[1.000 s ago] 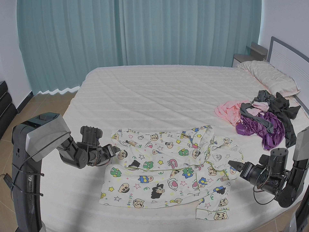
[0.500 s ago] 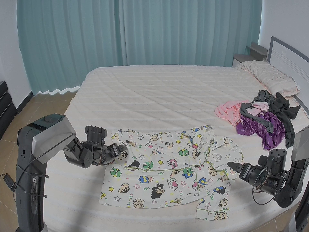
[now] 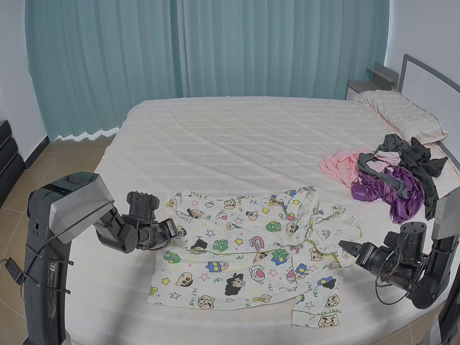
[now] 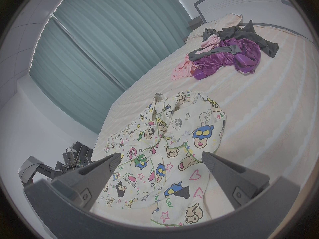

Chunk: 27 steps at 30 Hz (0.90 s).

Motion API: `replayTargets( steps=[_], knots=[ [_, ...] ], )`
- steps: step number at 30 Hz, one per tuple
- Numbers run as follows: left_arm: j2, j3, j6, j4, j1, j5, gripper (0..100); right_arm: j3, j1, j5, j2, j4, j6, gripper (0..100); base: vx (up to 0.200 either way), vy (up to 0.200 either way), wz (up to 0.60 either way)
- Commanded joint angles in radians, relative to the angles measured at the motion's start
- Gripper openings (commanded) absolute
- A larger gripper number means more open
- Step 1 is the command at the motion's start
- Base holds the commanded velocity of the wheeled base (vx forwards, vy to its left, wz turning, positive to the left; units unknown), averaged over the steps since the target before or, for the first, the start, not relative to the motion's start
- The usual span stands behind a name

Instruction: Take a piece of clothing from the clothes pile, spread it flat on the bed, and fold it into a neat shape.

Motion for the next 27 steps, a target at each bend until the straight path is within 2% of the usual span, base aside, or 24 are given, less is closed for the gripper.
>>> replayTargets(
  steps=[1, 3, 12, 25, 26, 27],
  knots=[
    [-0.021, 0.035, 0.003, -0.002, 0.005, 0.02, 0, 0.0, 0.0, 0.0, 0.005, -0.014, 0.0, 100, 0.0, 0.0, 0.0],
    [-0.047, 0.07, 0.004, -0.005, 0.005, 0.05, 0, 0.0, -0.001, 0.0, 0.005, -0.014, 0.0, 100, 0.0, 0.0, 0.0],
    [-0.116, 0.176, 0.011, -0.001, 0.0, 0.09, 0, 0.002, -0.001, 0.0, 0.004, -0.014, 0.0, 100, 0.0, 0.0, 0.0],
    [-0.104, 0.195, 0.011, 0.016, 0.003, 0.111, 0, 0.002, 0.0, 0.0, 0.004, -0.014, 0.0, 100, 0.0, 0.0, 0.0],
    [-0.105, 0.195, 0.011, 0.018, 0.003, 0.111, 100, 0.002, 0.0, 0.0, 0.004, -0.012, 0.0, 100, 0.0, 0.0, 0.0],
    [-0.105, 0.195, 0.011, 0.016, 0.005, 0.116, 100, 0.002, 0.0, 0.0, 0.004, -0.014, 0.0, 100, 0.0, 0.0, 0.0]
  ],
)
